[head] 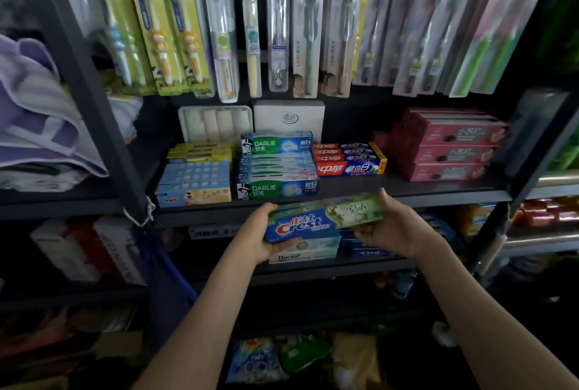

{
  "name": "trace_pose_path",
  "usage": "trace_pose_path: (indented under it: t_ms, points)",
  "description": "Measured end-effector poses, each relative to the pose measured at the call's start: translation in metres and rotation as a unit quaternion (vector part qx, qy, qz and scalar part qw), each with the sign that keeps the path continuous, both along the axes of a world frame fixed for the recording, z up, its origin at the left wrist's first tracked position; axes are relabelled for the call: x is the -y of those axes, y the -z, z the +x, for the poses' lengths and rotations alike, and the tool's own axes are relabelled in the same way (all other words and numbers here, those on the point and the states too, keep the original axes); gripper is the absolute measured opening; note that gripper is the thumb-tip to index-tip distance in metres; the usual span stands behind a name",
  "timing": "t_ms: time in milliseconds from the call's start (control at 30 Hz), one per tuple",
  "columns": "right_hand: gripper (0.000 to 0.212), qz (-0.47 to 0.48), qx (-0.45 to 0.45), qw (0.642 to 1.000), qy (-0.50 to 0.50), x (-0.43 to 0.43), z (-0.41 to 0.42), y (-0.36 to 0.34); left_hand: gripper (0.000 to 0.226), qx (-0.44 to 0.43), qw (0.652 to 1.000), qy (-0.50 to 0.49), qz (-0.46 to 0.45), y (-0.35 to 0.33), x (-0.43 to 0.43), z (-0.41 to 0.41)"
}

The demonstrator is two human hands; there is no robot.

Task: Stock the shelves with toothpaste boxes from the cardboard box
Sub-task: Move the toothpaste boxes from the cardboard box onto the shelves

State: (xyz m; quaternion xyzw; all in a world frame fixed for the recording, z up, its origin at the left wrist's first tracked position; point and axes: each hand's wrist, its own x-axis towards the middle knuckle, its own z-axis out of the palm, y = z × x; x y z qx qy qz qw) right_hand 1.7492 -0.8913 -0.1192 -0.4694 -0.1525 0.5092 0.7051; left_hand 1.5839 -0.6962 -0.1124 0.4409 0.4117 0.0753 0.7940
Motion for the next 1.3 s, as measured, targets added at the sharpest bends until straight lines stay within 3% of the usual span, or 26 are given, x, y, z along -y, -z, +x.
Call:
trace_pose_path:
  t_ms: [100, 167, 233, 300, 467, 633, 900, 1133, 1300]
  points:
    - [0.083, -0.04, 0.11, 0.992, -0.043, -0.003, 0.001, 0.004, 0.026, 0.008, 1.0, -0.011, -0.007, -0.003, -0.004, -0.004]
    - [0.065, -0.075, 0.151, 0.986, -0.02, -0.01, -0.003, 0.001, 0.024, 0.017, 1.0, -0.004, -0.008, -0.005, -0.005, -0.005]
    - [0.037, -0.062, 0.138, 0.988, 0.021, -0.017, -0.006, -0.001, 0.027, 0.049, 0.999, -0.003, -0.02, -0.008, -0.005, -0.007]
    - [0.026, -0.049, 0.124, 0.99, 0.04, -0.02, -0.007, -0.003, 0.034, 0.1, 0.994, -0.003, -0.031, -0.011, -0.006, -0.008]
    - [0.03, -0.061, 0.13, 0.988, 0.057, -0.023, -0.004, -0.002, 0.038, 0.207, 0.977, -0.035, -0.05, -0.008, -0.003, -0.011]
    - [0.034, -0.064, 0.139, 0.987, 0.05, -0.025, -0.001, -0.004, 0.035, 0.258, 0.964, -0.046, -0.048, -0.004, -0.002, -0.014]
    - [0.054, -0.1, 0.172, 0.979, 0.039, -0.028, 0.001, -0.001, 0.033, 0.19, 0.976, -0.105, 0.032, -0.007, 0.003, 0.0]
    - [0.036, -0.044, 0.071, 0.992, 0.096, -0.024, 0.002, 0.004, 0.032, 0.179, 0.976, -0.114, 0.056, -0.004, 0.005, 0.011]
    - [0.044, 0.0, 0.014, 0.987, 0.161, -0.019, 0.007, 0.006, 0.042, 0.154, 0.985, -0.025, 0.076, -0.002, -0.001, 0.015]
